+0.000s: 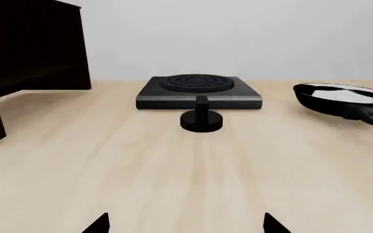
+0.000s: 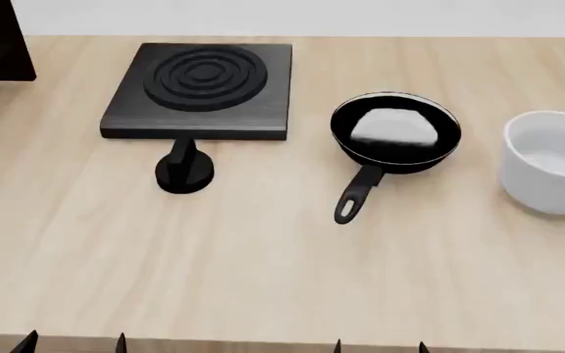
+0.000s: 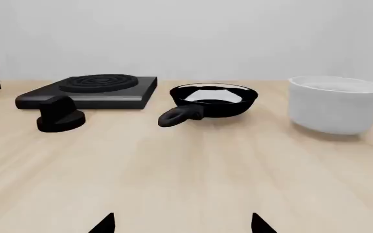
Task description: Put the frying pan under the cabinet shelf.
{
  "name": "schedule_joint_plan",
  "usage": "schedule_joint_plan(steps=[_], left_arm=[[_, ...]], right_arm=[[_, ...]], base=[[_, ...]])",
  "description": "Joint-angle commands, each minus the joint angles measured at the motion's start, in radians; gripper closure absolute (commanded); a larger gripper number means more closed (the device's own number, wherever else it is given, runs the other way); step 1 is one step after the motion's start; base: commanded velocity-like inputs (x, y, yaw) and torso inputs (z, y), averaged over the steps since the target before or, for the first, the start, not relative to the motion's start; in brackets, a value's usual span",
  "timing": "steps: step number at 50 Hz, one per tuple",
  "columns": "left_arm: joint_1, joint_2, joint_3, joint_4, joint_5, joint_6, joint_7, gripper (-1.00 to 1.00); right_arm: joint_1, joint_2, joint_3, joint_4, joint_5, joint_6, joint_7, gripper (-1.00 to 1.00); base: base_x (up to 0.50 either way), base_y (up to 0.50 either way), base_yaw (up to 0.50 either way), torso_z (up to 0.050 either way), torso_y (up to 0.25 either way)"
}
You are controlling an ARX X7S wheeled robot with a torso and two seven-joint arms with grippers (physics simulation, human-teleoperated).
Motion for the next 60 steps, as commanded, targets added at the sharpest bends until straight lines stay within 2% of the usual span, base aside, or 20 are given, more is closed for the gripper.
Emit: schedule_joint_plan(steps=[1, 24, 28, 37, 46, 47, 48, 50, 51, 52, 53, 54, 56, 60], left_arm=[[0.000, -0.010, 0.011, 0.000, -0.010, 0.000, -0.011, -1.00], [0.011, -0.065, 0.073, 0.010, -0.072, 0.031, -0.069, -1.00], [0.025, -0.073, 0.064, 0.094, -0.119, -0.056, -0.072, -1.00], [0.060, -0.113, 0.103, 0.577, -0.142, -0.387, -0.113, -1.00], [0.002, -0.134, 0.045, 0.975, -0.268, -0.717, -0.168, -1.00], [-0.072, -0.156, 0.015, 1.046, -0.361, -0.848, -0.230, -1.00], [-0.112, -0.256, 0.028, 1.047, -0.511, -0.843, -0.380, -1.00], [-0.159, -0.513, 0.169, 1.047, -0.747, -0.653, -0.674, -1.00], [-0.253, -0.663, 0.309, 1.047, -0.834, -0.533, -0.824, -1.00], [-0.310, -0.768, 0.417, 1.047, -0.863, -0.447, -0.952, -1.00], [-0.345, -0.856, 0.529, 1.047, -0.885, -0.308, -1.013, -1.00], [-0.386, -0.896, 0.603, 1.047, -0.884, -0.260, -1.055, -1.00], [-0.434, -0.930, 0.681, 1.046, -0.882, -0.216, -1.095, -1.00], [-0.471, -0.952, 0.739, 1.044, -0.879, -0.185, -1.121, -1.00]], right_arm=[[0.000, 0.009, -0.013, 0.000, 0.009, 0.000, 0.013, -1.00], [-0.021, 0.070, -0.074, -0.093, 0.063, 0.071, 0.087, -1.00], [-0.024, 0.082, -0.076, -0.150, 0.065, 0.111, 0.098, -1.00], [-0.044, 0.120, -0.081, -0.405, 0.054, 0.249, 0.128, -1.00], [-0.087, 0.159, -0.069, -0.706, 0.050, 0.366, 0.144, -1.00], [-0.092, 0.166, -0.074, -0.725, 0.040, 0.365, 0.146, -1.00], [-0.096, 0.168, -0.073, -0.752, 0.032, 0.376, 0.154, -1.00], [-0.103, 0.172, -0.072, -0.779, 0.029, 0.385, 0.158, -1.00], [-0.113, 0.174, -0.073, -0.791, 0.019, 0.362, 0.164, -1.00], [-0.124, 0.173, -0.071, -0.793, 0.018, 0.336, 0.168, -1.00], [-0.129, 0.172, -0.072, -0.786, 0.020, 0.334, 0.169, -1.00], [-0.129, 0.173, -0.072, -0.786, 0.021, 0.334, 0.170, -1.00], [-0.129, 0.175, -0.073, -0.786, 0.022, 0.334, 0.172, -1.00], [-0.128, 0.177, -0.075, -0.786, 0.024, 0.334, 0.175, -1.00]], base=[[0.00, 0.00, 0.00, 0.000, 0.000], [0.00, 0.00, 0.00, 0.045, 0.003], [0.00, 0.00, 0.00, 0.050, 0.004], [0.00, 0.00, 0.00, 0.050, 0.004], [0.00, 0.00, 0.00, 0.050, 0.004], [0.00, 0.00, 0.00, 0.050, 0.004], [0.00, 0.00, 0.00, 0.050, 0.004], [0.00, 0.00, 0.00, 0.050, 0.003], [0.00, 0.00, 0.00, 0.050, 0.004], [0.00, 0.00, 0.00, 0.050, 0.006], [0.00, 0.00, 0.00, 0.050, 0.006], [0.00, 0.00, 0.00, 0.050, 0.004], [0.00, 0.00, 0.00, 0.050, 0.005], [0.00, 0.00, 0.00, 0.050, 0.005]])
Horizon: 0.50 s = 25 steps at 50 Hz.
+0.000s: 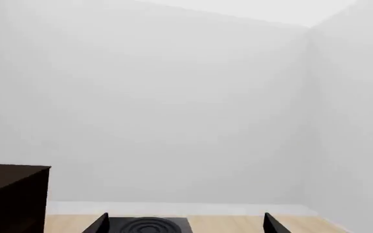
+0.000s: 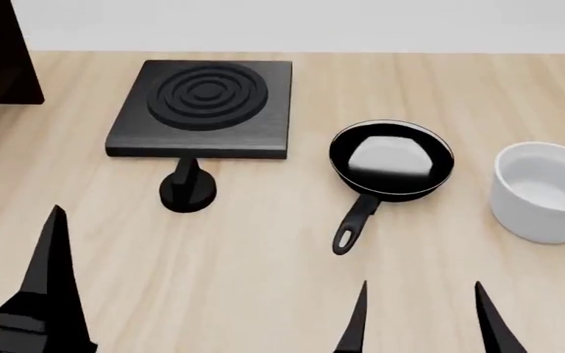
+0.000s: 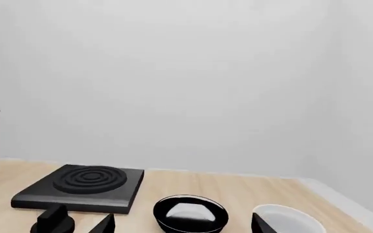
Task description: Put the frying pan under the cabinet shelf.
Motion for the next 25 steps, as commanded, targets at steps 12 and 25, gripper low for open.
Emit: schedule_joint_plan(steps=[12, 25], left_arm=[[-0.224, -0.367, 0.395, 0.086, -0.249, 0.251, -0.386, -1.00], [-0.170, -0.590, 0.327, -0.025, -0.279, 0.521, -0.439, -1.00]], right_arm=[[-0.026, 0.022, -0.001, -0.109, 0.012, 0.030, 0.029, -1.00], [-0.038, 0.033, 0.002, -0.182, 0.020, 0.079, 0.047, -1.00]], base=[[0.00, 0.00, 0.00, 0.050, 0.004], [0.00, 0.00, 0.00, 0.020, 0.001]])
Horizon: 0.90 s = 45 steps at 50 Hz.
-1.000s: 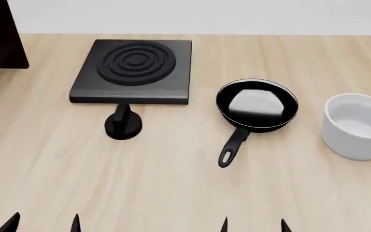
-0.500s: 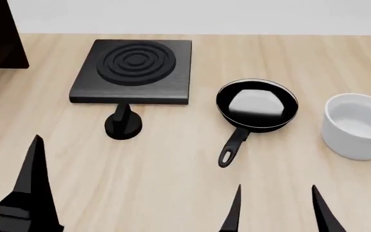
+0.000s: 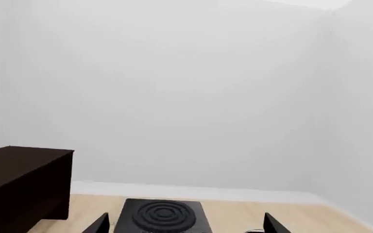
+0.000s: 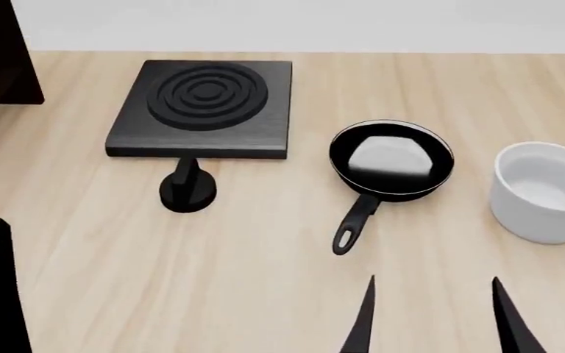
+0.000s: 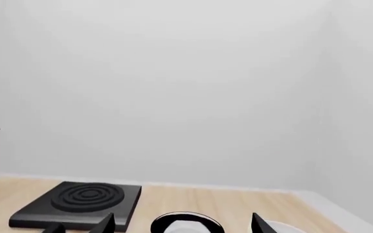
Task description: Put the frying pan under the cabinet shelf.
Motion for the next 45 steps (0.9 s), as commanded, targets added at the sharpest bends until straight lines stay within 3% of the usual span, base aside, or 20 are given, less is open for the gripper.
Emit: schedule_joint_plan(steps=[1, 4, 9, 17, 21, 25, 28, 30, 31, 33, 35, 37, 39, 45], left_arm=[[0.050, -0.193, -0.028, -0.099, -0.042, 0.242, -0.060, -1.00], [0.080, -0.229, -0.049, -0.122, -0.035, 0.301, -0.077, -1.00], [0.208, -0.333, -0.104, -0.178, 0.034, 0.564, -0.167, -1.00], [0.364, -0.467, -0.191, -0.247, 0.234, 0.932, -0.462, -1.00], [0.867, -0.340, -0.791, -0.245, 0.256, 0.973, -0.454, -1.00], [0.992, -0.261, -0.956, -0.244, 0.216, 1.019, -0.421, -1.00], [1.010, -0.146, -0.974, -0.272, 0.247, 1.056, -0.407, -1.00], [1.040, -0.115, -1.033, -0.264, 0.244, 1.059, -0.395, -1.00], [1.068, -0.125, -1.100, -0.233, 0.211, 1.030, -0.406, -1.00], [1.060, -0.079, -1.081, -0.252, 0.246, 1.040, -0.386, -1.00], [1.075, -0.080, -1.152, -0.223, 0.212, 1.004, -0.405, -1.00], [1.064, -0.033, -1.110, -0.252, 0.242, 1.040, -0.373, -1.00], [1.071, 0.012, -1.139, -0.248, 0.259, 1.044, -0.370, -1.00], [1.079, 0.030, -1.166, -0.236, 0.242, 1.015, -0.360, -1.00]], right_arm=[[-0.012, 0.011, -0.001, -0.054, 0.002, 0.027, 0.015, -1.00], [-0.005, 0.013, 0.001, -0.058, 0.004, 0.036, 0.018, -1.00], [-0.001, 0.018, 0.009, -0.061, 0.014, 0.041, 0.021, -1.00], [-0.009, 0.028, 0.003, -0.068, 0.014, 0.036, 0.023, -1.00], [-0.002, 0.031, 0.002, -0.076, 0.015, 0.048, 0.026, -1.00], [0.001, 0.034, -0.003, -0.087, 0.017, 0.061, 0.028, -1.00], [0.000, 0.045, -0.029, -0.114, 0.000, 0.097, 0.029, -1.00], [-0.002, 0.044, -0.027, -0.126, 0.007, 0.104, 0.030, -1.00], [-0.001, 0.045, -0.029, -0.128, 0.002, 0.109, 0.034, -1.00], [-0.001, 0.046, -0.028, -0.130, 0.002, 0.108, 0.039, -1.00], [0.000, 0.046, -0.029, -0.133, -0.003, 0.113, 0.046, -1.00], [0.000, 0.050, -0.030, -0.135, -0.001, 0.115, 0.045, -1.00], [-0.001, 0.068, -0.057, -0.125, -0.058, 0.104, 0.059, -1.00], [-0.001, 0.064, -0.045, -0.126, -0.040, 0.093, 0.066, -1.00]], base=[[0.00, 0.00, 0.00, 0.000, 0.000], [0.00, 0.00, 0.00, 0.000, 0.000], [0.00, 0.00, 0.00, 0.000, 0.000], [0.00, 0.00, 0.00, 0.000, 0.000], [0.00, 0.00, 0.00, 0.000, 0.000], [0.00, 0.00, 0.00, 0.000, 0.000], [0.00, 0.00, 0.00, 0.000, 0.000], [0.00, 0.00, 0.00, 0.000, 0.000], [0.00, 0.00, 0.00, 0.000, 0.000], [0.00, 0.00, 0.00, 0.000, 0.000], [0.00, 0.00, 0.00, 0.000, 0.000], [0.00, 0.00, 0.00, 0.000, 0.000], [0.00, 0.00, 0.00, 0.000, 0.000], [0.00, 0.00, 0.00, 0.000, 0.000]])
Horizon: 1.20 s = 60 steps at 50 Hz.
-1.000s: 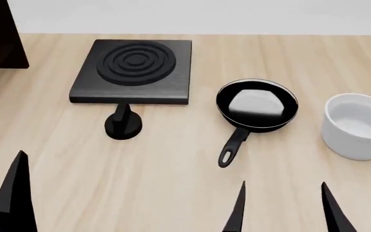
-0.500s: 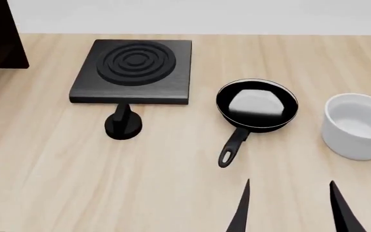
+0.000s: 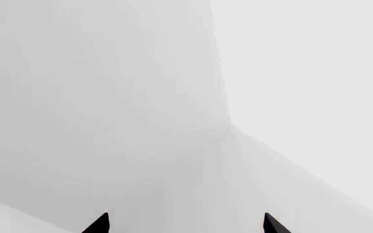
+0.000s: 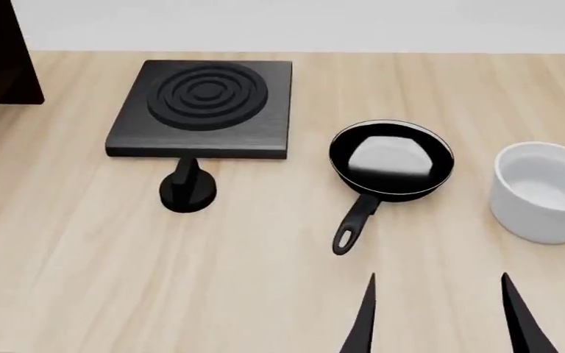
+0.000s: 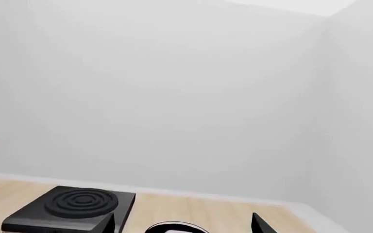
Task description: Put the frying pan under the cabinet shelf.
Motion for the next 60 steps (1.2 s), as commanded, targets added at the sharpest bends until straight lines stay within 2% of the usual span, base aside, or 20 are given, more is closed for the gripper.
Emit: schedule_joint_plan(steps=[1, 26, 60], left_arm=[[0.084, 0.102, -0.136, 0.003, 0.009, 0.014, 0.014, -1.00], [0.075, 0.122, -0.141, 0.034, -0.007, -0.069, 0.075, -1.00], [0.028, 0.158, -0.122, 0.045, -0.041, -0.129, 0.142, -1.00]], right_arm=[[0.002, 0.012, -0.009, -0.010, -0.016, 0.003, 0.018, -1.00], [0.003, 0.043, -0.029, -0.017, -0.025, 0.005, 0.028, -1.00], [-0.005, 0.063, -0.047, -0.011, -0.021, -0.005, 0.047, -1.00]], base=[[0.00, 0.00, 0.00, 0.000, 0.000], [0.08, 0.08, 0.00, 0.000, 0.000], [0.24, 0.21, 0.00, 0.000, 0.000]])
